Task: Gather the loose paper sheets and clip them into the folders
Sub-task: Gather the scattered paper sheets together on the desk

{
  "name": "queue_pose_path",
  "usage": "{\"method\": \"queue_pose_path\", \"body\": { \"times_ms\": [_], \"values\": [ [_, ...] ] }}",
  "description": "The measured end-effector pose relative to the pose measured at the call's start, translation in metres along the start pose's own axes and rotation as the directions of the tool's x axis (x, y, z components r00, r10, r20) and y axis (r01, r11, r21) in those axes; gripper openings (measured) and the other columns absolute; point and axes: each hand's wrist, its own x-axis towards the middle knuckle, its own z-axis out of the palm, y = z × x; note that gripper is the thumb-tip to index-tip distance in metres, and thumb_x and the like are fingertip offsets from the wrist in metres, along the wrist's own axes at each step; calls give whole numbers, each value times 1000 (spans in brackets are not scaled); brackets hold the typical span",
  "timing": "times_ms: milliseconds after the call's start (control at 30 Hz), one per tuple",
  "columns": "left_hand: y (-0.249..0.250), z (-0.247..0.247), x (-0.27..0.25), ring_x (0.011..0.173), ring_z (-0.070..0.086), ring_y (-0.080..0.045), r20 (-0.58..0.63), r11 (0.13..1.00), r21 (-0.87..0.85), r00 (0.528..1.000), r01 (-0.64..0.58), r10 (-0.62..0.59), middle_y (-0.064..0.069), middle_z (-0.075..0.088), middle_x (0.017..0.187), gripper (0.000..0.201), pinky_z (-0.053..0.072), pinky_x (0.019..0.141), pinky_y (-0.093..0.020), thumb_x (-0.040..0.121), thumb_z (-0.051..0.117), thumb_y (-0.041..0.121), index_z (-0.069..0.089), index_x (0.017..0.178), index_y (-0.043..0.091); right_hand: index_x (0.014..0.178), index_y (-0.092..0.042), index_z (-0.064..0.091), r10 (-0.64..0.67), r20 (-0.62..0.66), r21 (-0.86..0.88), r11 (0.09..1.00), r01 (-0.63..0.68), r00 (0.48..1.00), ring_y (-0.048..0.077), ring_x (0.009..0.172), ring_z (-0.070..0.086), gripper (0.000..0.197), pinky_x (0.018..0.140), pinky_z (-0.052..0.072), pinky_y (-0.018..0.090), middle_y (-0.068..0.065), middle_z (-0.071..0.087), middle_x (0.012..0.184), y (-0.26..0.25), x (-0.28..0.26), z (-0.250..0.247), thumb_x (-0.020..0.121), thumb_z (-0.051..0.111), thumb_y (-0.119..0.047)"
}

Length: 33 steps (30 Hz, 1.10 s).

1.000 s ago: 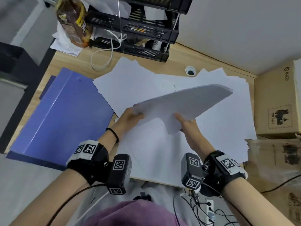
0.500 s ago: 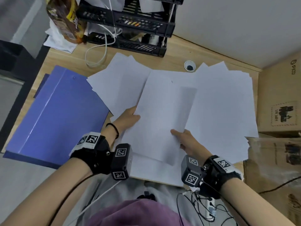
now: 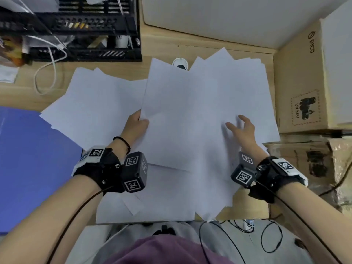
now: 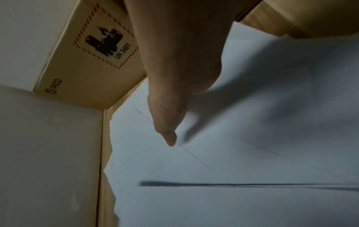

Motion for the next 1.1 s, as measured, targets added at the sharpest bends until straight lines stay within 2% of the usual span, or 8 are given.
{"method": "queue_pose_path", "body": {
  "times_ms": [167, 267, 333, 567, 667, 833, 1000, 1100],
  "values": [
    [-10, -7, 16, 91, 66, -20, -12, 987, -56, 988, 154, -154, 0, 69, 103, 23, 54, 81, -33, 91, 55, 7, 66, 106, 20, 152, -26, 25, -27, 193, -281, 956, 81, 981, 26, 150, -7, 80, 120, 5, 49, 11, -1, 163, -15, 33, 21, 86, 66, -47],
    [-5, -14, 26, 83, 67, -26, 1, 933, -240, 961, 269, -277, -11, 70, 99, 16, 56, 75, -36, 87, 60, 4, 68, 98, 13, 154, -32, 18, -72, 231, -350, 924, 152, 970, 29, 149, -15, 88, 117, -2, 53, 11, -10, 163, -26, 35, 47, 83, 66, -55],
    [-5, -12, 30, 73, 66, -27, -18, 893, -321, 941, 315, -338, -10, 70, 84, 10, 54, 70, -34, 82, 61, 5, 68, 84, 11, 154, -34, 15, -93, 256, -362, 914, 184, 962, 28, 149, -18, 90, 117, -6, 52, 9, -14, 162, -27, 33, 61, 83, 66, -56],
    [-3, -2, 32, 37, 49, -17, -146, 877, -361, 910, 316, -388, 2, 51, 43, 24, 41, 41, -15, 78, 57, 3, 58, 57, 14, 154, -21, 16, -143, 181, -139, 976, 169, 973, 19, 150, 5, 89, 118, 14, 46, 5, -1, 162, -37, 50, 52, 85, 68, -43],
    [-1, 0, 34, 27, 42, -11, -175, 897, -323, 912, 303, -371, 6, 45, 35, 23, 33, 35, -10, 81, 54, 1, 53, 61, 13, 154, -16, 16, -169, 207, -295, 928, 227, 964, 22, 150, 5, 98, 119, 18, 46, 9, 2, 162, -52, 71, 44, 81, 69, -55],
    [-5, -7, 39, 36, 40, -17, -172, 891, -273, 893, 362, -415, 3, 43, 44, 16, 35, 38, -14, 73, 59, 6, 53, 60, 15, 154, -16, 13, -156, 215, -439, 866, 238, 964, 26, 150, -3, 113, 118, 8, 48, 11, -1, 162, -87, 88, 58, 70, 73, -62],
    [-5, -11, 40, 69, 53, -26, -131, 868, -298, 884, 396, -448, -6, 56, 78, 11, 47, 67, -32, 60, 60, 9, 62, 70, 13, 155, -15, 7, -193, 236, -467, 837, 285, 952, 29, 150, -8, 113, 118, 7, 46, 12, -7, 163, -86, 73, 75, 74, 76, -51],
    [-6, -12, 42, 65, 51, -25, -160, 883, -270, 887, 384, -434, -7, 53, 74, 12, 45, 62, -31, 58, 55, 8, 57, 69, 11, 155, -16, 7, -227, 278, -449, 828, 336, 933, 26, 150, -5, 109, 119, 8, 43, 11, -4, 163, -75, 61, 78, 77, 76, -46]
  ]
}}
